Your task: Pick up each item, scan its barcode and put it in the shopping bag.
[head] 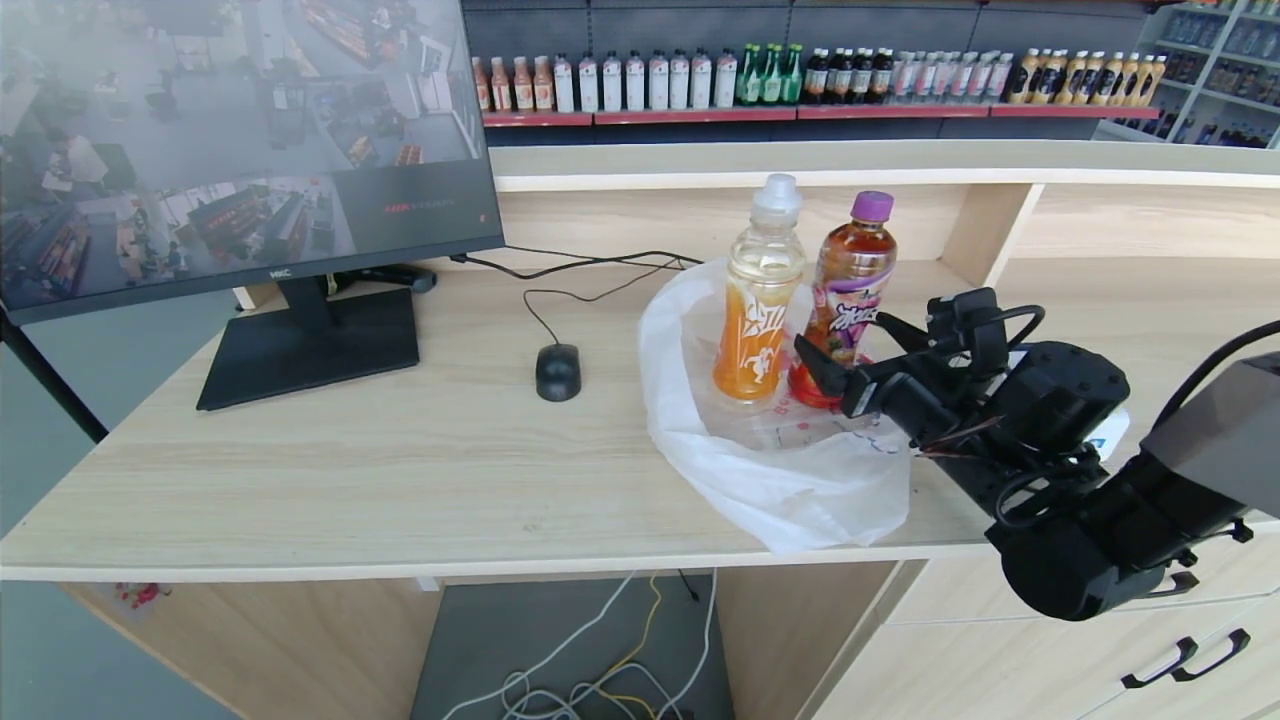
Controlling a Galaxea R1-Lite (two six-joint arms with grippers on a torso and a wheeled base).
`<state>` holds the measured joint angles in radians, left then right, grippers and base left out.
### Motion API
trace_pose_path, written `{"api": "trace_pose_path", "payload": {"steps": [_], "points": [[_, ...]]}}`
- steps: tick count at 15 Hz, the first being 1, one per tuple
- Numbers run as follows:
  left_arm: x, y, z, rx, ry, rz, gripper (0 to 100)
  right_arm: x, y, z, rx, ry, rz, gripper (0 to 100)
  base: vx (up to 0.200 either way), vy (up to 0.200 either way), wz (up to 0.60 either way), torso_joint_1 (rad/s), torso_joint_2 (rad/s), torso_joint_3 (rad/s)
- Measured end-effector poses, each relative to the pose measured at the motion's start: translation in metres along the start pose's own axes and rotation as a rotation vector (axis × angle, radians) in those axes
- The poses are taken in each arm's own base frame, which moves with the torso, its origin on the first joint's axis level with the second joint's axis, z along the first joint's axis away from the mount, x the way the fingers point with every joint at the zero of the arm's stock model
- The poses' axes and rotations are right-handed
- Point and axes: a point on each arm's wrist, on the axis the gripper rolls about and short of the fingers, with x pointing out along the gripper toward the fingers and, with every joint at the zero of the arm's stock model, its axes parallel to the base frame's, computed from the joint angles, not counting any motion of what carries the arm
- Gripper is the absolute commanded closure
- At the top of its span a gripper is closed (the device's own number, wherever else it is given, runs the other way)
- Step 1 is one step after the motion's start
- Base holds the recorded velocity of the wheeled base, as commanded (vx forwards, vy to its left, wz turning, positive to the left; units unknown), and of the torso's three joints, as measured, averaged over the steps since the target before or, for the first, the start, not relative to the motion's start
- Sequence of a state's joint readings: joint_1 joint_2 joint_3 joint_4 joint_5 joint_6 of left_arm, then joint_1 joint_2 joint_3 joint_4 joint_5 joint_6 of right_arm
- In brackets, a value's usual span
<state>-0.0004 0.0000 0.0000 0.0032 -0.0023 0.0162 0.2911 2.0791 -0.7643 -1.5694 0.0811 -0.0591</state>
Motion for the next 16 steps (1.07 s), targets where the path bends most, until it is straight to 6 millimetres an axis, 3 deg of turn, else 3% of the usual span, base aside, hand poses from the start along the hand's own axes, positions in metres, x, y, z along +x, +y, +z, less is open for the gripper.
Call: {"api": "trace_pose_path", "payload": {"steps": [8, 10, 16], "points": [[0.000, 0.000, 0.000, -0.005, 0.000, 0.001, 0, -0.052, 0.014, 0.044, 0.010, -0.015, 0.038, 0, -0.025, 0.000, 0.00, 0.000, 0.00, 0.000], [0.000, 0.000, 0.000, -0.007, 0.000, 0.001, 0, -0.055, 0.014, 0.050, 0.010, -0.029, 0.039, 0, -0.200, 0.000, 0.00, 0.012, 0.00, 0.000], [0.000, 0.000, 0.000, -0.003, 0.000, 0.001, 0, -0.058, 0.014, 0.056, 0.010, -0.041, 0.037, 0, 0.000, 0.000, 0.00, 0.000, 0.00, 0.000]]}}
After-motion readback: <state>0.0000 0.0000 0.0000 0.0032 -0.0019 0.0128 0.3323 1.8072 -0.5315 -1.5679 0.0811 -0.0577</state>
